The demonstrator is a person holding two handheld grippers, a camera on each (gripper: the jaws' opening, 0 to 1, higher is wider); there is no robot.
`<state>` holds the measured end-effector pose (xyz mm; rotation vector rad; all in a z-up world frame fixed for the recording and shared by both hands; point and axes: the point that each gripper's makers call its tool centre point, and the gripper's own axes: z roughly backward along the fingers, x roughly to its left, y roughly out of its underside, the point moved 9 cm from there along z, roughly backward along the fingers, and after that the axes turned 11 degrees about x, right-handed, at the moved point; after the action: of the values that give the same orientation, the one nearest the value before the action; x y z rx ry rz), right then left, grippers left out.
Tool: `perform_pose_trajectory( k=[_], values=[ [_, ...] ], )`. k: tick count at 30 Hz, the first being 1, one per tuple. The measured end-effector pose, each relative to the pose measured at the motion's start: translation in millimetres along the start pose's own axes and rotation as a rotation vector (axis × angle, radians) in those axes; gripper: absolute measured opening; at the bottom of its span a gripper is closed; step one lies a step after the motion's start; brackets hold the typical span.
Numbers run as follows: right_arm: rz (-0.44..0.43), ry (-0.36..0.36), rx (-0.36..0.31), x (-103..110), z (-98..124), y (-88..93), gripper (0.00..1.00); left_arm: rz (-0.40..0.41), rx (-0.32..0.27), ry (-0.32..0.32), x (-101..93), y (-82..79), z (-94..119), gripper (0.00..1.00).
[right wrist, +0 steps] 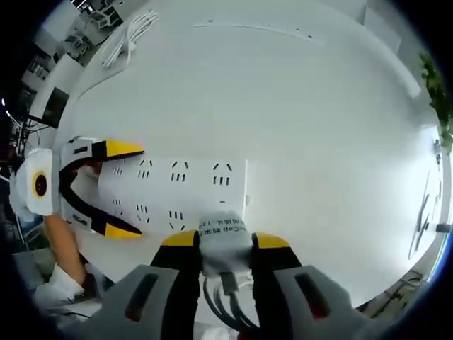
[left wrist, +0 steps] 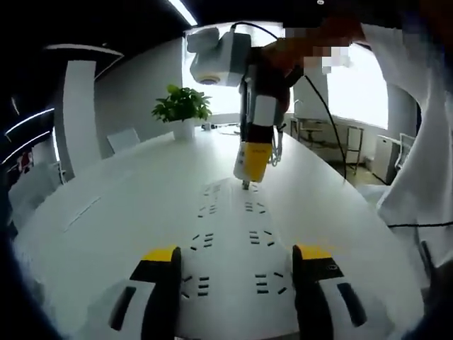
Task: Straighten the power strip on the desk, plug the charger into it
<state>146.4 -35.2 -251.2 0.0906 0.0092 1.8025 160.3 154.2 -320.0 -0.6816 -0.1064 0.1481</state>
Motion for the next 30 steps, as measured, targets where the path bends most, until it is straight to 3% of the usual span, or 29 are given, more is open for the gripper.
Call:
perform_pose_trajectory(
  k=[1, 3, 4, 7, 15, 16, 17, 19, 23, 30],
  values=[
    [0.002, 0.0, 0.002, -0.7, 0.4, -1.7, 0.26, -0.045, 0.077, -0.024, 0.9, -3.6, -2.4, 0.79],
    [0.002, -0.004, 0.005, 0.4, 0.2, 1.2, 0.26, -0.111, 0.083, -0.017, -7.8, -23.6, -13.4, 0.78],
    [0.001, -0.006, 0.006, 0.9, 0.1, 2.0, 0.26, -0.138, 0.099, -0.013, -12.5, -28.9, -6.8, 0.76],
    [0.003, -0.008, 0.008, 1.6, 0.1, 3.3, 0.26, -0.144, 0.13, 0.023, -21.5, -41.2, -14.2, 0.74],
    [0.01, -0.012, 0.026, 2.1, 0.1, 3.8, 0.26, -0.065, 0.217, 0.145, -7.3, -56.2, -32.6, 0.75],
    [0.01, -0.014, 0.028, 2.1, 0.1, 3.9, 0.26, -0.048, 0.213, 0.158, -6.3, -55.8, -35.1, 0.76],
    [0.009, -0.017, 0.031, 2.0, 0.2, 4.1, 0.26, -0.079, 0.17, 0.152, -1.9, -59.2, -38.7, 0.78],
    [0.003, -0.026, 0.034, 2.0, 0.3, 5.0, 0.26, -0.089, 0.172, 0.17, -4.7, -56.9, -40.3, 0.79],
    [-0.004, -0.038, 0.034, 2.2, 0.2, 7.1, 0.26, -0.11, 0.046, 0.191, -7.7, -69.9, -63.1, 0.8],
    [-0.011, -0.046, 0.04, 3.0, -0.4, 8.6, 0.26, -0.104, 0.027, 0.182, -9.1, -66.9, -60.2, 0.8]
  ],
)
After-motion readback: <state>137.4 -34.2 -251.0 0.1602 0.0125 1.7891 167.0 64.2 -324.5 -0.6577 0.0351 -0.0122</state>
